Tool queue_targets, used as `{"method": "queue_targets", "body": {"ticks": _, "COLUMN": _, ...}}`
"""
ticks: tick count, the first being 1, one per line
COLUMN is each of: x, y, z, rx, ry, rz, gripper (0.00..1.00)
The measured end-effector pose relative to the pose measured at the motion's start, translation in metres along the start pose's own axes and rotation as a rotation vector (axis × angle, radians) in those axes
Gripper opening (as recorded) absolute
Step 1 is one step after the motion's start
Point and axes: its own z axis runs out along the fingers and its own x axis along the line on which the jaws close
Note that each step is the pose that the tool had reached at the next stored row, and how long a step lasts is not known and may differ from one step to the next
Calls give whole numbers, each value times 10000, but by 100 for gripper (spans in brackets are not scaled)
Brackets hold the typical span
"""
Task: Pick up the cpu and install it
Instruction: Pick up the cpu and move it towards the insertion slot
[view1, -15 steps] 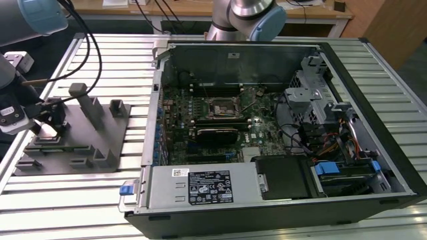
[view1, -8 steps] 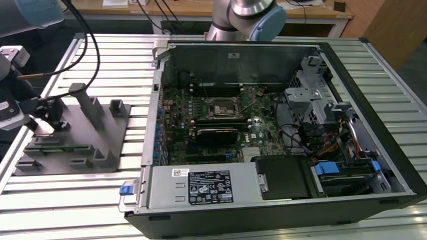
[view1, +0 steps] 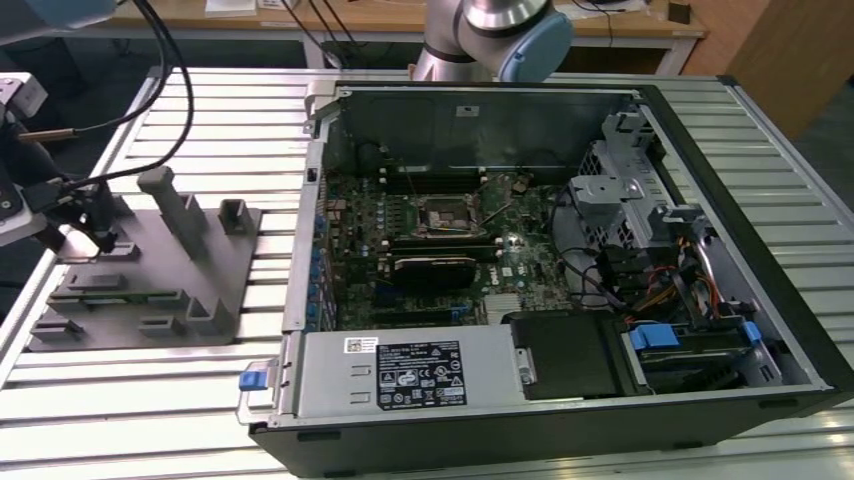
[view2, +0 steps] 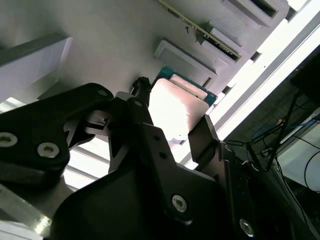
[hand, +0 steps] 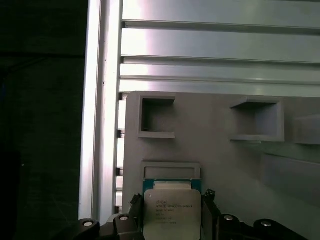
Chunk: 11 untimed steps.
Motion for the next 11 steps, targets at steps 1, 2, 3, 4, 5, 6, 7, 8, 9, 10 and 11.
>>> {"method": "queue_targets", "body": {"ticks": 1, "x": -1, "y": 1, "z": -25, "rx": 0, "ry": -1, "rz": 0, "gripper": 55}}
{"method": "queue_targets", "body": {"ticks": 2, "x": -1, "y": 3, "z": -52, "rx": 0, "ry": -1, "rz": 0, "gripper": 55}}
{"method": "queue_targets", "body": {"ticks": 3, "x": -2, "y": 4, "z": -75, "rx": -1, "ry": -2, "rz": 0, "gripper": 55}}
{"method": "queue_targets", "body": {"ticks": 4, "x": -2, "y": 5, "z": -96, "rx": 0, "ry": -1, "rz": 0, "gripper": 55}}
{"method": "queue_targets", "body": {"ticks": 5, "x": -3, "y": 6, "z": -114, "rx": 0, "ry": -1, "rz": 0, "gripper": 55}}
{"method": "queue_targets", "body": {"ticks": 6, "x": -3, "y": 7, "z": -130, "rx": 0, "ry": -3, "rz": 0, "gripper": 55}}
{"method": "queue_targets", "body": {"ticks": 7, "x": -4, "y": 8, "z": -146, "rx": 0, "ry": -5, "rz": -1, "gripper": 55}}
{"method": "queue_targets", "body": {"ticks": 8, "x": -4, "y": 9, "z": -164, "rx": -1, "ry": -9, "rz": -1, "gripper": 55}}
{"method": "queue_targets", "body": {"ticks": 9, "x": -5, "y": 11, "z": -189, "rx": 0, "ry": -11, "rz": -1, "gripper": 55}}
{"method": "queue_targets", "body": {"ticks": 10, "x": -6, "y": 12, "z": -212, "rx": 0, "ry": -13, "rz": -2, "gripper": 55}}
{"method": "queue_targets", "body": {"ticks": 11, "x": -6, "y": 13, "z": -235, "rx": 0, "ry": -16, "rz": -2, "gripper": 55}}
